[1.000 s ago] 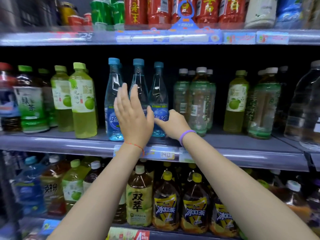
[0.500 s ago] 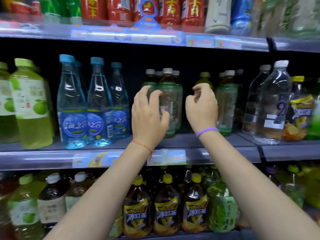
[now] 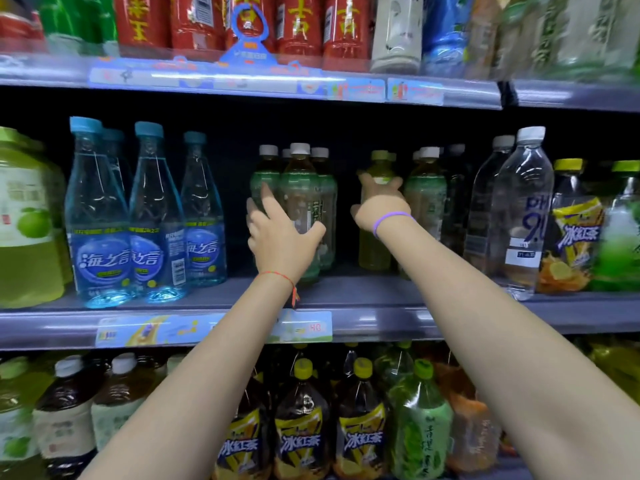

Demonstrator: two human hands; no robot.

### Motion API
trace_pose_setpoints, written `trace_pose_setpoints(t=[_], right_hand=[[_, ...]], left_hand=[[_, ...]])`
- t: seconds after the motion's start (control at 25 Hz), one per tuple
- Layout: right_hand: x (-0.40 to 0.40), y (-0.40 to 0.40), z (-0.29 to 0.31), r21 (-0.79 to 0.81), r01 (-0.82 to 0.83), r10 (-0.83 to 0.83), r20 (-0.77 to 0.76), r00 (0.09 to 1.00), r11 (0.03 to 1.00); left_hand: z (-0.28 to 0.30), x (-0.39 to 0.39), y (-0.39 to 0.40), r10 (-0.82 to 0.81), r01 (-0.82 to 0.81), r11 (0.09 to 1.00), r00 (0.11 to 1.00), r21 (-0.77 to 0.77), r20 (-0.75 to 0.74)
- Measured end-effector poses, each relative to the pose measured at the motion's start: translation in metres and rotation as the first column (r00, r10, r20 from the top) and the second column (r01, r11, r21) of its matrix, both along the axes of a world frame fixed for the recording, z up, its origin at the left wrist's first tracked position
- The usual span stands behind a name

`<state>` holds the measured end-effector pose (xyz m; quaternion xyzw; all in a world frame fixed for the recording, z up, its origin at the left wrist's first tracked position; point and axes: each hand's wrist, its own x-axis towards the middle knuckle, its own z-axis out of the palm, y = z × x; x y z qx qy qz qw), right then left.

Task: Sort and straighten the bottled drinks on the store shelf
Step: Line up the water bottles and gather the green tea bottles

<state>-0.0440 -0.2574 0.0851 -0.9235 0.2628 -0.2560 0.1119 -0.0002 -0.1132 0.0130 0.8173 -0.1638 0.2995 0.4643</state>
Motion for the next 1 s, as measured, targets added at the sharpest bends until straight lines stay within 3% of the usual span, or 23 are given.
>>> trace_pose_setpoints(t=[0.12,0.24,0.44,0.68,0.84,1.0], right_hand=[[0.001,0.003,-0.004,-0.127,0.012,-0.006,0.052,0.999,0.992],[-0.006,0.007,-0.017,-0.316,0.036,0.038,0.225,0.974,0.948],[-0.025,0.018,-0.021,-0.382,-0.021,0.142,0.292,0.946,0.924],[-0.056,0.014,0.005,-0.196,-0.168,0.220,0.283,0.934,0.966],[-0.067,0.012,-0.004,-0.034,-0.281,0.270,0.398,0.876,0.959],[-0.063,-0.008,-0.037,0.271,-0.474,0.371,0.355,0.858,0.838]], left_hand=[[0.001,0.001,-0.003,0.019,-0.019,1.000,1.000,0.009,0.003],[-0.003,0.003,-0.005,0.030,-0.030,0.999,1.000,0.017,-0.008],[0.000,-0.003,-0.004,0.031,-0.030,0.999,0.999,0.040,-0.019],[-0.001,-0.018,-0.004,0.032,-0.032,0.999,0.999,0.001,-0.028],[-0.004,-0.027,-0.008,0.058,-0.060,0.998,0.998,-0.031,-0.038],[-0.005,-0.030,-0.006,0.057,-0.060,0.997,0.996,-0.045,-0.070]])
